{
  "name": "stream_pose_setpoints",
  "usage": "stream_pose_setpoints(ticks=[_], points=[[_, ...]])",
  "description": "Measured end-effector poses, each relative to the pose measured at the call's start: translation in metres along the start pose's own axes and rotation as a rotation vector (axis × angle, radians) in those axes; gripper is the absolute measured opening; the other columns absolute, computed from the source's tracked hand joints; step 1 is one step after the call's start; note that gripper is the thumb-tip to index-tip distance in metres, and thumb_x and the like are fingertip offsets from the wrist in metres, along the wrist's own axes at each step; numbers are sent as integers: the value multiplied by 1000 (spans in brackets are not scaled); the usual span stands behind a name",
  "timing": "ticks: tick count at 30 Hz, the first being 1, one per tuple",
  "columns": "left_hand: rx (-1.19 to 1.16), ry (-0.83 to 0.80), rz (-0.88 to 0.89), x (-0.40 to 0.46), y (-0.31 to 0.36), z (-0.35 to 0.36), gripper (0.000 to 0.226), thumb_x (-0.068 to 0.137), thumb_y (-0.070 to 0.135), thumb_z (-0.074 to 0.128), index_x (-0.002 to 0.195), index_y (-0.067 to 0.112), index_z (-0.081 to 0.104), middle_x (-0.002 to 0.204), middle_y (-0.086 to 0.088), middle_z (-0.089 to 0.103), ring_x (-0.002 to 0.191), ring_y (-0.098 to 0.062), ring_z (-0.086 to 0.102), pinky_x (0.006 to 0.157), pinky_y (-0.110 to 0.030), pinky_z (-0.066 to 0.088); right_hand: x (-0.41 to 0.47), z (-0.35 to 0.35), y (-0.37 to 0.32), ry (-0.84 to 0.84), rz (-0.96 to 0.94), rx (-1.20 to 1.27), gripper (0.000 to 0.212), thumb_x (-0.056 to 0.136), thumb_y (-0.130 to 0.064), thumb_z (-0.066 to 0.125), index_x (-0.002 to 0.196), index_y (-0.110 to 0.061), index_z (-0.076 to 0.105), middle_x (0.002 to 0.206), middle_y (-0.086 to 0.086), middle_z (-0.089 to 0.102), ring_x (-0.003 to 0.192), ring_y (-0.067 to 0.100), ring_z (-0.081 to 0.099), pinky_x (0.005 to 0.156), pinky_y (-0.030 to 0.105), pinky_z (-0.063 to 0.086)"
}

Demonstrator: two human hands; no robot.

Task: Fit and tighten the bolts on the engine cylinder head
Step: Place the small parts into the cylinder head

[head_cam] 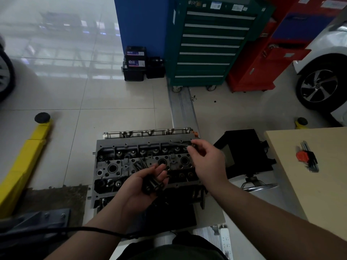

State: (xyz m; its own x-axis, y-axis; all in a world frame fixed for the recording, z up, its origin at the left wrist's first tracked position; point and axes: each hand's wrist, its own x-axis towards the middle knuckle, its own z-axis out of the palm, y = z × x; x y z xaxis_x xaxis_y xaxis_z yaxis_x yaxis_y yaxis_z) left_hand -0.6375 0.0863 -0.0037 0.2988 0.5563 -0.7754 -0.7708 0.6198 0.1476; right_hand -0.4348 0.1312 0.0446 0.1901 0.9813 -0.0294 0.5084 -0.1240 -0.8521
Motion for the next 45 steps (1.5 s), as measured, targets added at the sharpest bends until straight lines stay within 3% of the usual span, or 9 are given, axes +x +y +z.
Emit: stream_pose_setpoints(ticks=[1, 5, 9, 17, 24, 29, 33, 40, 45], points=[[-10, 4, -3, 0, 1, -3, 24, 101, 6, 55, 124, 6, 62, 118, -15, 77, 85, -29, 79, 66, -46, 64, 9, 1, 1, -13, -62, -88, 18, 92, -28, 76, 110, -25, 77, 92, -13, 74, 85, -1, 67, 80, 14, 51], [-25, -14, 19, 0, 7, -14, 32, 99, 6, 52, 129, 9, 64, 126, -14, 74, 103, -33, 77, 72, -47, 64, 40, 12, 3, -185, -261, -335, 28, 94, -24, 73, 120, -13, 75, 114, 2, 74, 106, 17, 67, 96, 30, 52], [-9, -79, 63, -4, 17, -19, 40, 89, 5, 59, 127, 13, 67, 131, -13, 72, 114, -33, 73, 78, -47, 63, 54, 23, 4, -267, -343, -438, 26, 96, -23, 70, 119, -12, 74, 112, 5, 72, 106, 23, 66, 94, 33, 51], [-59, -74, 108, -10, 32, -13, 40, 85, 4, 60, 122, 15, 67, 129, -12, 73, 108, -33, 75, 75, -46, 64, 53, 30, -3, -396, -465, -522, 23, 98, -22, 67, 118, -13, 74, 108, 4, 72, 103, 24, 66, 89, 37, 53], [-61, -82, 102, -8, 34, -12, 41, 86, 5, 61, 126, 14, 66, 130, -12, 73, 110, -33, 75, 75, -47, 64, 61, 39, -3, -346, -446, -533, 20, 97, -21, 67, 115, -14, 74, 100, 1, 70, 96, 20, 64, 80, 23, 41], [-82, -82, 101, -7, 38, -15, 34, 88, 6, 59, 121, 14, 65, 131, -10, 73, 111, -32, 74, 75, -46, 64, 56, 41, 13, -385, -402, -582, 30, 99, -30, 66, 125, -18, 73, 108, 1, 68, 104, 24, 61, 87, 36, 49], [-80, -86, 98, -8, 39, -17, 32, 90, 6, 57, 120, 13, 65, 131, -11, 72, 113, -32, 73, 75, -46, 64, 45, 42, 27, -415, -495, -845, 44, 104, -41, 52, 146, -27, 57, 130, -3, 58, 111, 24, 53, 88, 41, 49], [-93, -93, 106, -11, 39, -22, 25, 96, 5, 53, 116, 13, 64, 131, -12, 72, 113, -33, 73, 76, -46, 64, 31, 44, 40, -533, -528, -1067, 57, 104, -51, 38, 152, -22, 47, 155, -8, 47, 135, 24, 43, 101, 43, 40], [-66, -95, 110, -16, 35, -18, 25, 92, 5, 55, 114, 13, 64, 129, -11, 73, 110, -32, 75, 75, -46, 64, 27, 52, 28, -551, -457, -1154, 58, 103, -49, 40, 152, -19, 44, 150, -1, 46, 135, 25, 39, 106, 45, 35]])
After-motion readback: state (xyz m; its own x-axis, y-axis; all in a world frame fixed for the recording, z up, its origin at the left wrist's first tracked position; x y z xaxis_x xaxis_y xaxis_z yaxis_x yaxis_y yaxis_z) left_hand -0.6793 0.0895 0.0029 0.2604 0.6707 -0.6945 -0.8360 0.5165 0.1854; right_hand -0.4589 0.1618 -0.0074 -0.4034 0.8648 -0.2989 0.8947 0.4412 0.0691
